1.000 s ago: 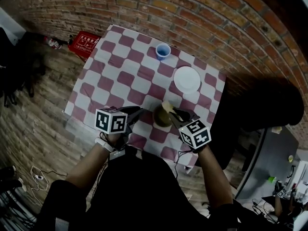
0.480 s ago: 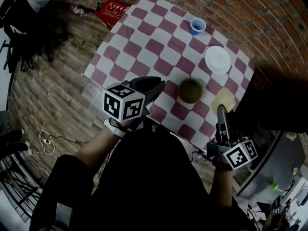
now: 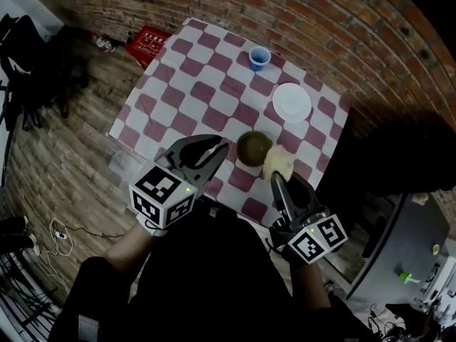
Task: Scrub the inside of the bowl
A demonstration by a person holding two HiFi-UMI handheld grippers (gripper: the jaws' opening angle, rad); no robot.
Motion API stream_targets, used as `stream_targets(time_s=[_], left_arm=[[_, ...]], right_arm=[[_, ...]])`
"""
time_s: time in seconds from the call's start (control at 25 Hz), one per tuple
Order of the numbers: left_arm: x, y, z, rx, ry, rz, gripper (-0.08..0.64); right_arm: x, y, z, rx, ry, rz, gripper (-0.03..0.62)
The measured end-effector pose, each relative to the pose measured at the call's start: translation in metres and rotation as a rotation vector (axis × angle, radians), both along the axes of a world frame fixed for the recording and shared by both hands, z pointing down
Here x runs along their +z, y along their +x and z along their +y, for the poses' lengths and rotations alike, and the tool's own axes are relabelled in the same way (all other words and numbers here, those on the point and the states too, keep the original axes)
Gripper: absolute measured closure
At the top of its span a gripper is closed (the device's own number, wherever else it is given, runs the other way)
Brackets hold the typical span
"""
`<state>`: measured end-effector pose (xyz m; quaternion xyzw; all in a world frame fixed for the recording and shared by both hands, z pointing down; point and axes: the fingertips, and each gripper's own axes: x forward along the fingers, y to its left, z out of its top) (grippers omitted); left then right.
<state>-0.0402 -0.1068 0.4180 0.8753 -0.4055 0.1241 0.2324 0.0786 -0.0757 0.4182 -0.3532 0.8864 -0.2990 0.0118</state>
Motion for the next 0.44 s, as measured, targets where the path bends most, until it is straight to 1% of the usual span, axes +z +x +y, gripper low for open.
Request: stream_targets(time_s=[0.04, 0.12, 0.44], left_arm=[[-0.004, 0.005, 0.003, 0.009, 0.023, -0.026, 0.482], [-0.008, 0.014, 0.009, 0.026, 0.041, -0.046, 0.482], [-0.008, 0.039, 0.031, 0.042, 0.008, -0.024, 0.482]], right_arm=[[0.001, 0.001, 0.003, -0.005, -0.002, -0.003, 0.518], [0.0, 0.003, 0.007, -0.013, -0.003, -0.008, 0.518], [-0.008, 0.014, 0.023, -0.021, 0.001, -0.029, 0.518]])
